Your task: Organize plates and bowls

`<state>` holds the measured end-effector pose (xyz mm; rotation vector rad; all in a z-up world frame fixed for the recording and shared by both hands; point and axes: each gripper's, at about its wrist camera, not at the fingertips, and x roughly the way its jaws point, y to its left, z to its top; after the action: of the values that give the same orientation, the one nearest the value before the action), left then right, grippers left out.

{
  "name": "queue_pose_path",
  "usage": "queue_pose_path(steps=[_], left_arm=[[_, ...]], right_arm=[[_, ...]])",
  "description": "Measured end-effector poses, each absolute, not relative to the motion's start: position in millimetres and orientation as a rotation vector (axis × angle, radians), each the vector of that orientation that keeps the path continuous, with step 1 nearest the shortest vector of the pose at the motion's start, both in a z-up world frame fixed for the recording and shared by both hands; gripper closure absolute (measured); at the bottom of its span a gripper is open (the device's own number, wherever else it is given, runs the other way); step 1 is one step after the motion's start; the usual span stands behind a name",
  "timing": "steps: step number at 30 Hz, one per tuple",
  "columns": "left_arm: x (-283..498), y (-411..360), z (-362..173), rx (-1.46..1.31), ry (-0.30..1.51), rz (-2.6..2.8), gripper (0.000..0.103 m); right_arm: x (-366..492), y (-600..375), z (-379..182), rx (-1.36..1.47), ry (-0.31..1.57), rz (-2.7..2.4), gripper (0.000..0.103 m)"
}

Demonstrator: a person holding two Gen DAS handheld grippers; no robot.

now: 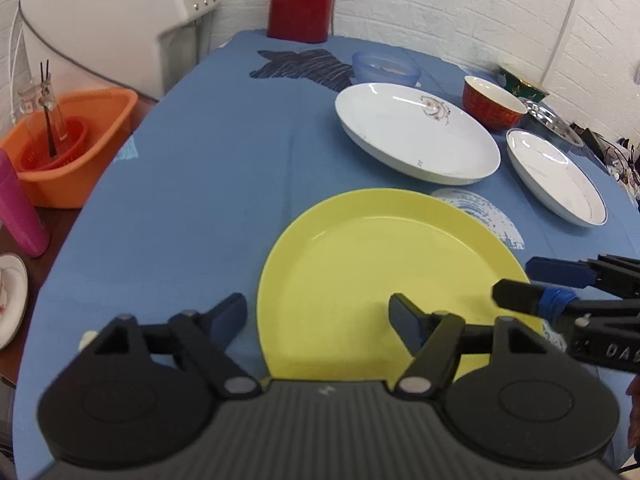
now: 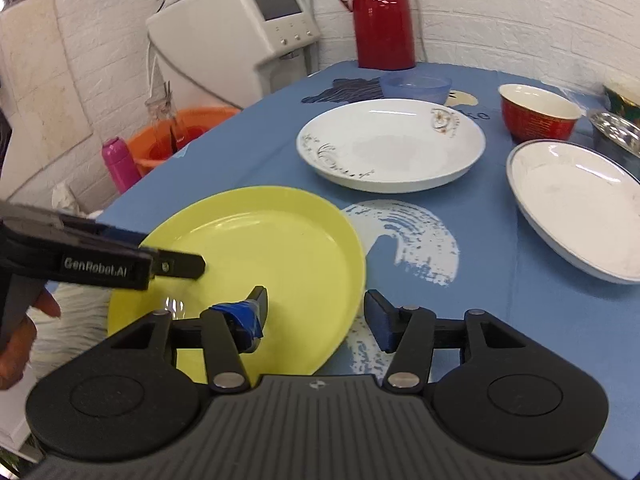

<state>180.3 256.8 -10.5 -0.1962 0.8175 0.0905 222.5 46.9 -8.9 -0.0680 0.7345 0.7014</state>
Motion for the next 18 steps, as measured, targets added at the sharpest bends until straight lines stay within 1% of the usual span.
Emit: queue_pose_path(steps=[4,7,10,14,18], left_arm=[[172,265,3,-0.213,0.763,0.13,0.029],[172,273,8,-0.217,0.763,0.156,0.029],[179,277,16,-0.213,0.758,0.156,0.028],[219,280,33,-0.209,0.755,0.108,0.028],[285,282,41,-0.229,0.796,0.011,0.028]], right_arm=[[218,19,8,-0.052,0.677,0.596,0.061],[220,10,8,-0.113,0.714,0.495,0.06],[224,4,6,-0.117,0.724,0.487,0.059],[248,3,15,-0.081,0.716,0.522,0.058],[304,16,38,-0.091,0.669,0.58,0.057]])
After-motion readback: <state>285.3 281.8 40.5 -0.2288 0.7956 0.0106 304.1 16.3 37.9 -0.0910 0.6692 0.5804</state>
